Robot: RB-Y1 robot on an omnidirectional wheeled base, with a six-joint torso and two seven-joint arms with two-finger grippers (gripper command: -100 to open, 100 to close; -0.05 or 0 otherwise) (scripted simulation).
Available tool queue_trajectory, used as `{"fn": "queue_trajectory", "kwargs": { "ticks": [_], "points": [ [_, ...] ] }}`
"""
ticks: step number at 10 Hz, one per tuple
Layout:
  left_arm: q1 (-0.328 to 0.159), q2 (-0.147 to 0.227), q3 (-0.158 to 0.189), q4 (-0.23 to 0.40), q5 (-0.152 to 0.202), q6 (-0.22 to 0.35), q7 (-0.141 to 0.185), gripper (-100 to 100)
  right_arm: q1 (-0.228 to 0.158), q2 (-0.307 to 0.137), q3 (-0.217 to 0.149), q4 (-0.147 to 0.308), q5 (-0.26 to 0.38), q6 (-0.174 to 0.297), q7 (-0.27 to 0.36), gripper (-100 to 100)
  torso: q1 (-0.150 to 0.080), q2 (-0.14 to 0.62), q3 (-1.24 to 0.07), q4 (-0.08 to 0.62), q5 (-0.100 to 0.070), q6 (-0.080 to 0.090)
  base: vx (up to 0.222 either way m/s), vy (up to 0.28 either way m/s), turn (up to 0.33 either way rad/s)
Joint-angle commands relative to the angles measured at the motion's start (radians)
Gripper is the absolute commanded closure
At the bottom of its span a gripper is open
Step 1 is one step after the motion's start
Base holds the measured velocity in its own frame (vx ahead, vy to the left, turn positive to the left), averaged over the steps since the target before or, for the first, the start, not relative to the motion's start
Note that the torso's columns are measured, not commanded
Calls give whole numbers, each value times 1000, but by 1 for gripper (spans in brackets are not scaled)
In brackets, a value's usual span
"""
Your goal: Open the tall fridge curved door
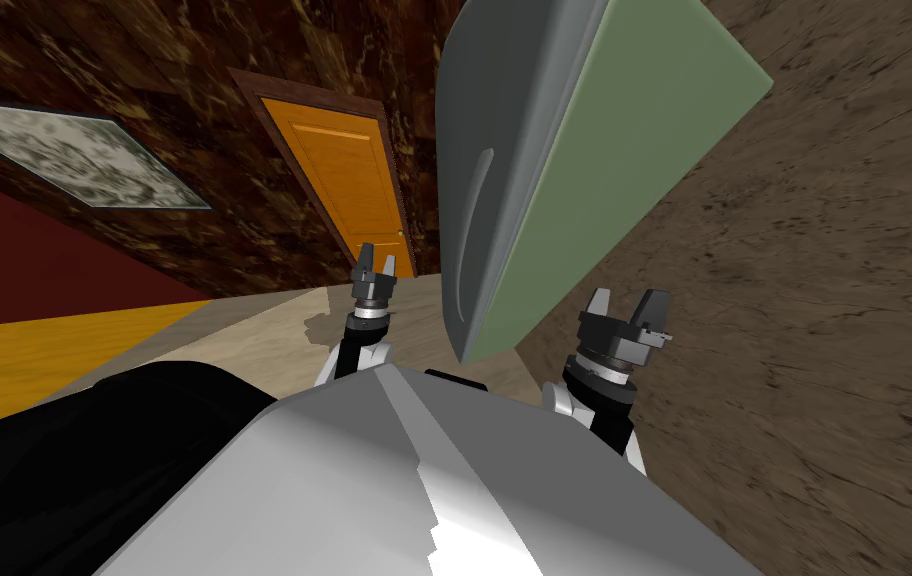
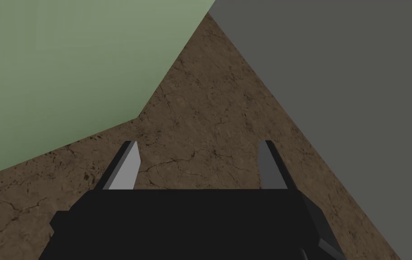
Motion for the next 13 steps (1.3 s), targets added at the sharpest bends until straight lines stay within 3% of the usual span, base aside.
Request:
{"fn": "queue_trajectory", "kwargs": {
  "ticks": [1,9,10,13],
  "points": [
    [0,0,0,0,0,0,0,0,0,0,0,0,0,0,0,0,0,41,-82,41,0,0,0,0,0],
    [0,0,0,0,0,0,0,0,0,0,0,0,0,0,0,0,0,618,-1234,617,0,0,0,0,0],
    [0,0,0,0,0,0,0,0,0,-33,-4,2,3,7,9,-100,0,691,-1382,691,0,0,11,24,-32],
    [0,0,0,0,0,0,0,0,1,-113,-18,10,15,36,45,-100,2,736,-1475,737,1,0,10,69,-64]
  ]
}}
